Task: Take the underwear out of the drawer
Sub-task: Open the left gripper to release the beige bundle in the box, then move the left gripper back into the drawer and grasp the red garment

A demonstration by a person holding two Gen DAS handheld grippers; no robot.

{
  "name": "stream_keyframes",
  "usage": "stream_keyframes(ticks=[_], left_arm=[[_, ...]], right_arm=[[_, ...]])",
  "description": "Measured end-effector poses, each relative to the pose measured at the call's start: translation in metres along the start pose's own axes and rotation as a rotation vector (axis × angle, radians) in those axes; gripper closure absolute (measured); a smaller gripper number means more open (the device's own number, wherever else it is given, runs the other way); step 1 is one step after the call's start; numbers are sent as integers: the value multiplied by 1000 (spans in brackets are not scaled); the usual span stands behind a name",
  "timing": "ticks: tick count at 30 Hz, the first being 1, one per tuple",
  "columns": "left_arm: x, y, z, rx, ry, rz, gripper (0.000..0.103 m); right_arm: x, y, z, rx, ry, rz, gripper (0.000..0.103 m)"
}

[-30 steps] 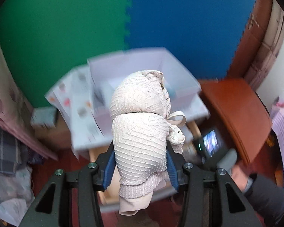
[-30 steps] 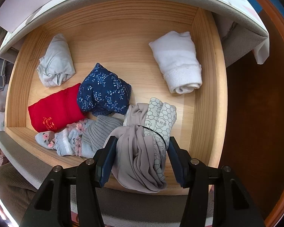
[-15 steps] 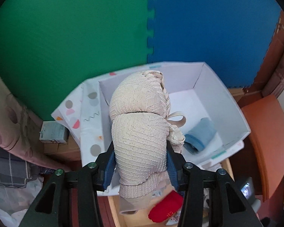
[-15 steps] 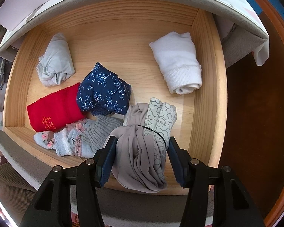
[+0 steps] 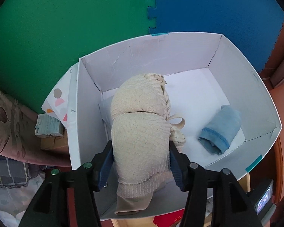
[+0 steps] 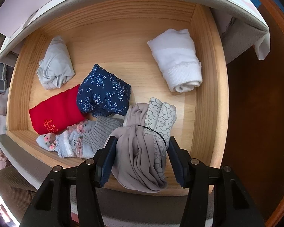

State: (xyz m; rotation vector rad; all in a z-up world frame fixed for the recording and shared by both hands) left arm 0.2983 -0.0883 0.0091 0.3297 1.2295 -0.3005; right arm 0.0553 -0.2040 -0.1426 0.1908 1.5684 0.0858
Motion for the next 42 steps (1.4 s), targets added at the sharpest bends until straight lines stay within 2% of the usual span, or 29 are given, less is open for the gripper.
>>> stream_keyframes(ticks=[4,11,14,19,26,31,34,37,42], left_arm=[[-7,1,-2,-17,-2,-14,47],[-33,3,-12,-14,-64,-30,47],[-38,4,-15,-15,-63,-42,42],[-51,3,-22,-22,-83,-57,41],[-67,-5,-58,62,-105,-47,41],[-58,-17,-102,130,-75,-46,41],[-45,-25,-128,140,-53,-69,41],[-18,-38,-154,153,22,-116,41],[41,-53,-187,171,172,-142,41]], right_arm=[[0,1,0,-6,-1,-10,52],[3,6,2,-8,-1,-20,52],[3,8,2,-8,-2,-26,52],[5,9,3,-9,-2,-32,52],[6,11,4,-13,-4,-40,52],[6,12,4,-14,-4,-42,52],[5,12,4,-15,-5,-44,52],[6,13,4,-15,-5,-45,52],[6,12,5,-13,-6,-41,52]])
Point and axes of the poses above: each gripper's, at about its wrist camera, not at the fingertips, and x roughly the way its jaws point, y to its left, z to its top, the point moved 9 cm from there along x, roughly the way its jaws point, and after that the axes turned 6 degrees about y, right-handed, at the moved point
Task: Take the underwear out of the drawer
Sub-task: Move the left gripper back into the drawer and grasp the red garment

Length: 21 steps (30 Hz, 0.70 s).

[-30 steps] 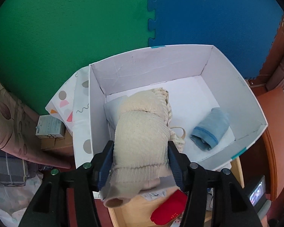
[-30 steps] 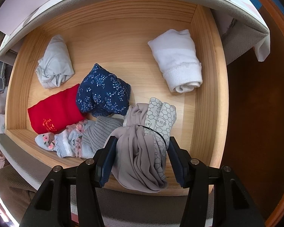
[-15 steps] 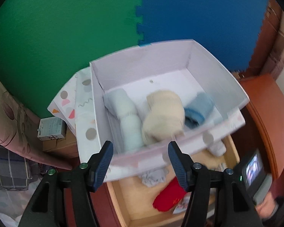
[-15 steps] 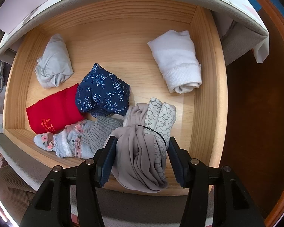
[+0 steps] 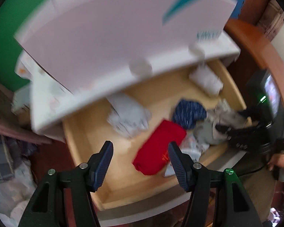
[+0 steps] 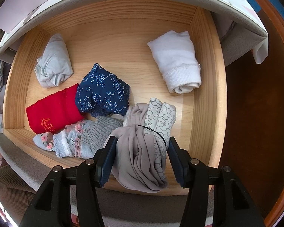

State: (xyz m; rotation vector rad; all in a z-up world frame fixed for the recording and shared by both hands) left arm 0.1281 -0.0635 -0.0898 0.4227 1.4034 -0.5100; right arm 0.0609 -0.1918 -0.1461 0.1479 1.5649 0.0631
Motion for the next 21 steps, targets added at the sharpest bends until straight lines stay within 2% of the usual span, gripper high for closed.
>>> stream_keyframes(ticks=[4,11,15,21], left_arm=[[40,-5,-11,-10,87,-32,41],[90,-12,-17,-46,189,-79,41],[114,-15,-21,-52,258,-74,41],[122,-14,-21,-101,267,-89,41]], right_arm=[[0,-2,0,4,0,5,52],[-2,-4,0,4,-1,6,52],[-3,-5,-1,12,0,16,52],[-5,-6,-1,9,-1,11,52]])
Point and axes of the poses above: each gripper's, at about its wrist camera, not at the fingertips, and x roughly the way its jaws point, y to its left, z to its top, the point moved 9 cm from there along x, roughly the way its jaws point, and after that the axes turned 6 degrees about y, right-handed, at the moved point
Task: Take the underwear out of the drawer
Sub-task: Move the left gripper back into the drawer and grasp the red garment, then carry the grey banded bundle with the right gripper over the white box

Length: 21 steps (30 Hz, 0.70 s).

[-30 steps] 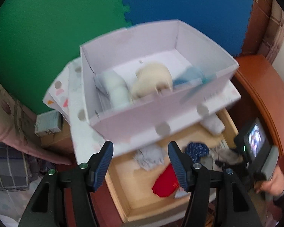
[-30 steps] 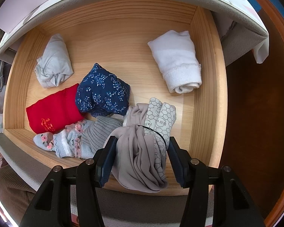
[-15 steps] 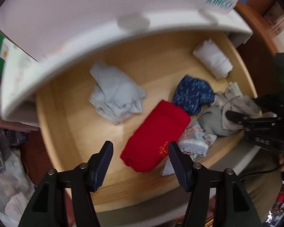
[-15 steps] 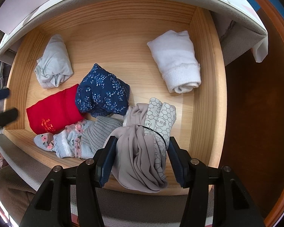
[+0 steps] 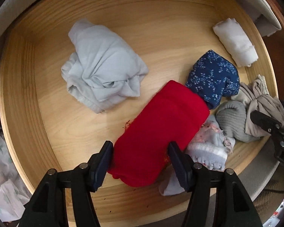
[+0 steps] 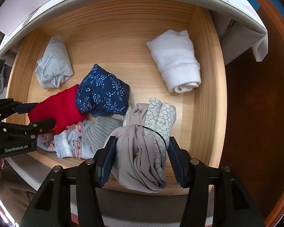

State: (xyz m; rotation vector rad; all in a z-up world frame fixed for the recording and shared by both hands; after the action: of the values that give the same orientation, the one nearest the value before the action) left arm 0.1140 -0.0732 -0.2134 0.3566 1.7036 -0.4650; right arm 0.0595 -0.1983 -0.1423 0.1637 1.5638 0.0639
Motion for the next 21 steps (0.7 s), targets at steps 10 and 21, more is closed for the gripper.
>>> stream_keyframes(ticks=[10,21], left_arm=[[2,2,-4,-50,-9,13,57],[-1,36,-26,-179,-13,14,59]], right_arm=[[0,-1,0,1,0,-4,52],[1,1,1,-2,0,-11,52]])
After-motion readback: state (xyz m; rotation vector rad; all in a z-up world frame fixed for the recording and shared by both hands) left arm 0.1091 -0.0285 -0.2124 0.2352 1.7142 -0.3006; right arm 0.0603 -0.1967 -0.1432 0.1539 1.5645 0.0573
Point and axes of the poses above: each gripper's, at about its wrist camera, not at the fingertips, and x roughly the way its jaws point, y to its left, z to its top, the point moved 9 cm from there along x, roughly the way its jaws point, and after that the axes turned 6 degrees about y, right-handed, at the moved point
